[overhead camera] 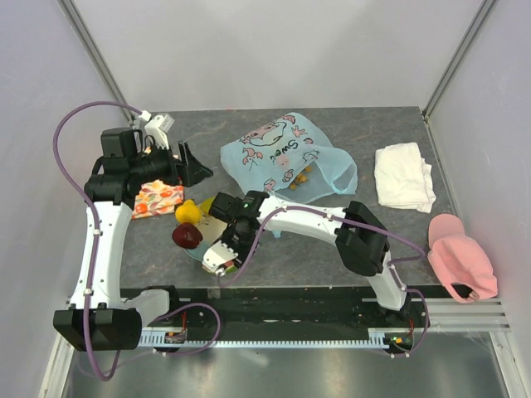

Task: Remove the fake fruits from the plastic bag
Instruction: Adjust the fake fruit on the plate.

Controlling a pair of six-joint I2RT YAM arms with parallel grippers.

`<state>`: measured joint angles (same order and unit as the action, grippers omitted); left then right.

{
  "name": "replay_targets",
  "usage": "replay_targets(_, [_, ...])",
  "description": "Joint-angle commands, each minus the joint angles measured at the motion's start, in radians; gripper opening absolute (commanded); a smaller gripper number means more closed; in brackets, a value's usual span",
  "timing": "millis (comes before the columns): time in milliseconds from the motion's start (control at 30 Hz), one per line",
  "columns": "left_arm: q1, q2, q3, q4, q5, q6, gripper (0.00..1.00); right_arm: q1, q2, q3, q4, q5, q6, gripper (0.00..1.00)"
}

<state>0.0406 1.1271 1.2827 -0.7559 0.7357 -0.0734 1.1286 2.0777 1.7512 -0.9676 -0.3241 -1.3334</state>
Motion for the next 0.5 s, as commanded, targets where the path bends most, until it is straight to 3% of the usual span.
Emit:
replay_targets(0, [0.010, -0.026, -0.009, 0.017, 0.014, -0.009, 0.91, 0.000, 0.025, 0.073, -0.023, -0.012, -0.061, 0.39])
replay_targets(467, [0.016, -0.032, -0.033, 0.018, 0.019, -0.014, 0.91, -0.033, 0.159, 0.240, -0.042, -0.013, -0.016, 0.39])
